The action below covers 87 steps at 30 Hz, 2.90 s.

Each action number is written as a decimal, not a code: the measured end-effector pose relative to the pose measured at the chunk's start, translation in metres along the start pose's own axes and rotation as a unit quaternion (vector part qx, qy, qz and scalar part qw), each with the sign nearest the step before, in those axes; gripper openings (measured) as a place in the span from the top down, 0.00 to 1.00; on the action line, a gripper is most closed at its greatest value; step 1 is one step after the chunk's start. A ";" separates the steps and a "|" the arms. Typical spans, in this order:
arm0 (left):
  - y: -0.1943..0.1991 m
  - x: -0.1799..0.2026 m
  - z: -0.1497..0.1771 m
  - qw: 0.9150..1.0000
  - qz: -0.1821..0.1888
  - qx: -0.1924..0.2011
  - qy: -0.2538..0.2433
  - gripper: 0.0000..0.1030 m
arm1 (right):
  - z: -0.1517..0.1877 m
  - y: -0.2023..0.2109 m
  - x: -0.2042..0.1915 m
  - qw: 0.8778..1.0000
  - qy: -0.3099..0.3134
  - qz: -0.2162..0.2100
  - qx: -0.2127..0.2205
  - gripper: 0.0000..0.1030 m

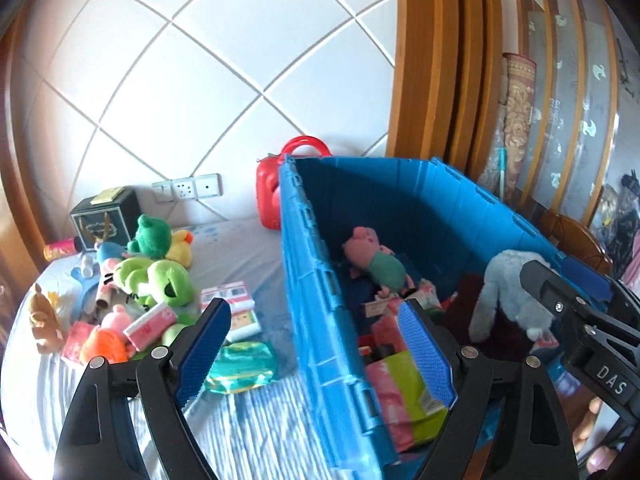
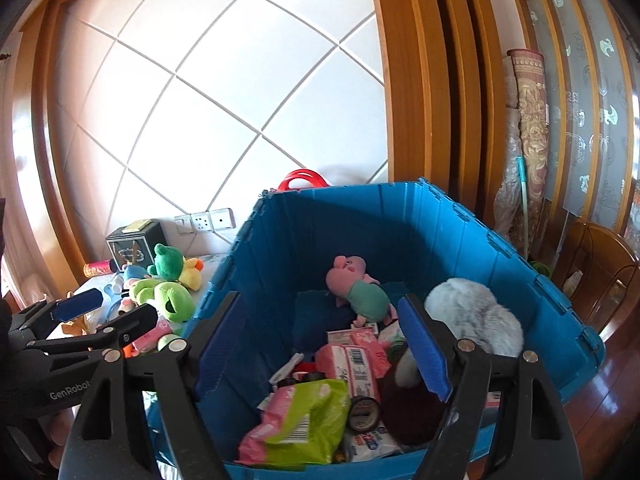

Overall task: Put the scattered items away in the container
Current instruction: 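Move both open tools back over the remaining items on the bed, then grasp the pink plush pig with the left tool while the right tool grasps the pink tissue pack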

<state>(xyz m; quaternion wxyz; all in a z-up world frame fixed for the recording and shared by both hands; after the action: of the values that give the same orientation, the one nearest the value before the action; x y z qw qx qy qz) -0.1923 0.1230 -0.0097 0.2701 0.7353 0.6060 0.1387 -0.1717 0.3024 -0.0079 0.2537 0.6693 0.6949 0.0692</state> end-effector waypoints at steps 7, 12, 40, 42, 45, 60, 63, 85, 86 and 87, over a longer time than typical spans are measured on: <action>0.008 -0.096 0.033 1.000 -0.020 -0.006 0.018 0.15 | 0.024 -0.014 -0.094 1.000 0.014 -0.019 -0.007 0.01; 0.006 -0.174 0.065 0.998 -0.038 -0.027 0.035 0.15 | 0.051 -0.030 -0.158 0.999 0.016 -0.033 -0.025 0.01; -0.096 -0.387 0.251 0.937 -0.177 -0.257 0.157 0.15 | 0.223 -0.255 -0.247 0.945 0.041 -0.086 -0.313 0.01; -0.103 -0.394 0.258 0.932 -0.181 -0.269 0.163 0.15 | 0.219 -0.259 -0.256 0.945 0.045 -0.089 -0.310 0.01; -0.116 -0.401 0.247 0.937 -0.169 -0.264 0.153 0.15 | 0.210 -0.264 -0.269 0.950 0.037 -0.081 -0.301 0.01; -0.253 -0.390 0.206 0.950 -0.028 -0.308 0.037 0.23 | 0.219 -0.335 -0.324 0.936 -0.073 -0.036 -0.342 0.01; -0.275 -0.390 0.213 0.943 -0.005 -0.330 0.035 0.23 | 0.226 -0.355 -0.325 0.928 -0.097 -0.023 -0.358 0.01; -0.326 -0.401 0.230 0.928 0.035 -0.367 0.058 0.25 | 0.252 -0.438 -0.351 0.908 -0.075 0.006 -0.412 0.34; -0.328 -0.401 0.231 0.927 0.034 -0.368 0.057 0.24 | 0.252 -0.439 -0.351 0.908 -0.075 0.005 -0.413 0.34; -0.329 -0.400 0.232 0.927 0.033 -0.368 0.057 0.23 | 0.253 -0.440 -0.351 0.907 -0.073 0.005 -0.414 0.34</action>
<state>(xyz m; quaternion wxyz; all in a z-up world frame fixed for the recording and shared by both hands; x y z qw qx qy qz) -0.4287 -0.2774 -0.3355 0.4825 0.5945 0.5019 0.4023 -0.4618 -0.1399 -0.3264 0.5575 0.5106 0.5804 0.3028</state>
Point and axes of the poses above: each gripper's, at about its wrist camera, not at the fingertips, and y roughly against the way its jaws point, x to its right, z to its underside, the point moved 1 cm from there along -y, roughly the way its jaws point, and after that the axes turned 12 degrees about -y, right-handed, at the moved point
